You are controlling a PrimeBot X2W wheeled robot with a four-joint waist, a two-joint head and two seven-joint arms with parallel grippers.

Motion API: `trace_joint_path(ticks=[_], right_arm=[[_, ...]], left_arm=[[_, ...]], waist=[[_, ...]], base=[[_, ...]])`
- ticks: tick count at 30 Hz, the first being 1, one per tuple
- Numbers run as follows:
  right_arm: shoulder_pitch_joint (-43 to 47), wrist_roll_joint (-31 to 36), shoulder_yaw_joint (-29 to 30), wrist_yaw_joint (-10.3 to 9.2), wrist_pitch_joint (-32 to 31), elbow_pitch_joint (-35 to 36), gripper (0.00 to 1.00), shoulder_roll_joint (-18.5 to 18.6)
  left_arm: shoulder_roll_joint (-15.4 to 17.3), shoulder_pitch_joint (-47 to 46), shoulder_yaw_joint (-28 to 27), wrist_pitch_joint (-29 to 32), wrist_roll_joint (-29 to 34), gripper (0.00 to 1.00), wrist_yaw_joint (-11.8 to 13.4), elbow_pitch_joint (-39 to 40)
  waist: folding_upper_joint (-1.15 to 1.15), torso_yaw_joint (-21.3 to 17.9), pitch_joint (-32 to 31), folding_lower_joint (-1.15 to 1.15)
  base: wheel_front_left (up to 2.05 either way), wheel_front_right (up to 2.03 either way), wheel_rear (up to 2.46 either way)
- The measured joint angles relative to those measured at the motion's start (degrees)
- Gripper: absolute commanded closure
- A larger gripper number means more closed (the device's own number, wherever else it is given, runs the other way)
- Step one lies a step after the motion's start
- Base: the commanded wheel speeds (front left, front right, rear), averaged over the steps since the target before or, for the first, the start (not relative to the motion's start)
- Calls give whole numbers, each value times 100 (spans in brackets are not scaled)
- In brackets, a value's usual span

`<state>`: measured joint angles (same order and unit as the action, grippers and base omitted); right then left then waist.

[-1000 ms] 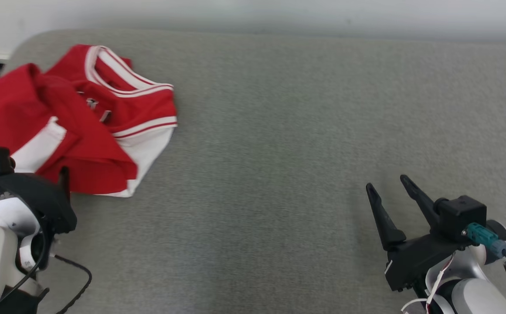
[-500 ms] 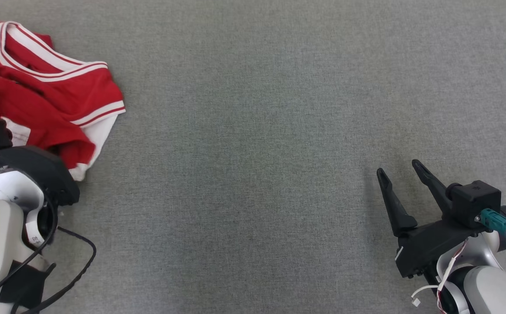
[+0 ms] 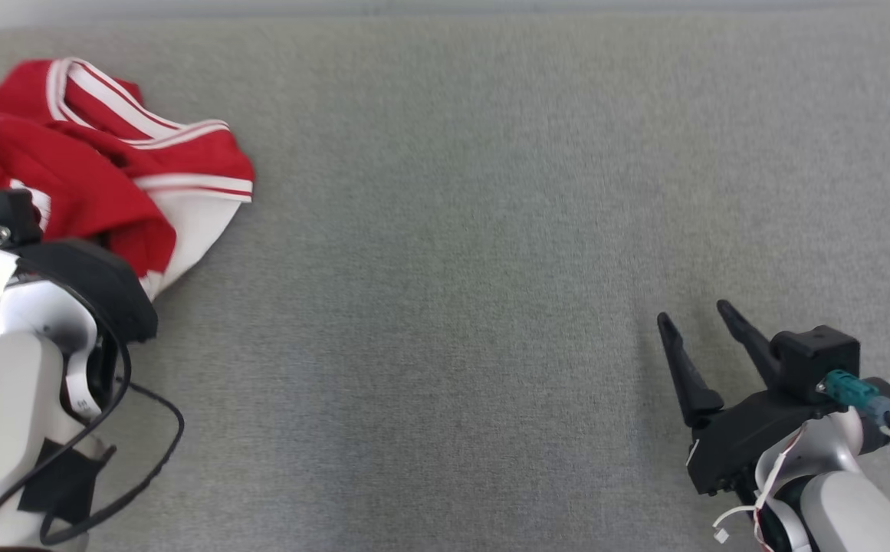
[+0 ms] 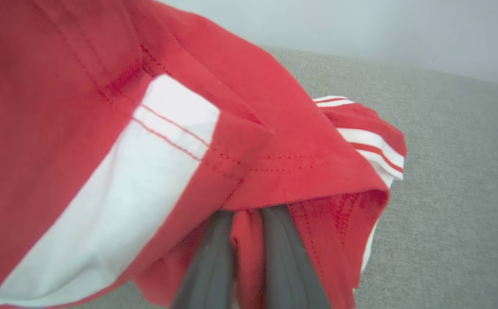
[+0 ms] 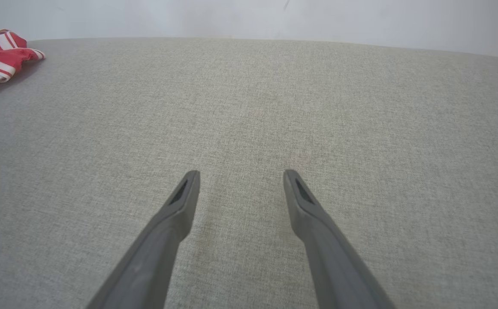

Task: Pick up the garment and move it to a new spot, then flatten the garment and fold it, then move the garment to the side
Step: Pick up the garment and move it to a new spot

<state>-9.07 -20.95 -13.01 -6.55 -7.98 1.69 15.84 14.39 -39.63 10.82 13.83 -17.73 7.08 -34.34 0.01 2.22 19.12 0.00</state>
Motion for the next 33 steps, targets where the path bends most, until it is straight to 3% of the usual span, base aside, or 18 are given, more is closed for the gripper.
trace_joint_path(ticks=[8,14,18,28,33], right_arm=[[1,-77,-165,2,94,-388,0,-263],[2,-145,-286,8,158,-643,0,-500],[10,-201,-391,8,204,-867,0,-656],[408,-199,-455,2,285,-913,0,-744],[414,-198,-436,0,296,-849,0,-736]], left_arm=[[5,-426,85,-433,294,100,1,361],[-182,-615,383,-620,408,100,-14,643],[-402,-643,682,-691,526,100,-215,800],[-1003,-476,1314,-570,508,100,-516,1552],[-1057,-405,1518,-416,519,100,-556,1682]], waist=[[-1,140,-555,-1],[-1,167,-960,-1],[-1,114,-1286,-1],[-2,-590,-1835,-2],[-2,-1029,-1922,-2]], base=[[0,0,0],[0,0,0],[0,0,0],[0,0,0],[0,0,0]])
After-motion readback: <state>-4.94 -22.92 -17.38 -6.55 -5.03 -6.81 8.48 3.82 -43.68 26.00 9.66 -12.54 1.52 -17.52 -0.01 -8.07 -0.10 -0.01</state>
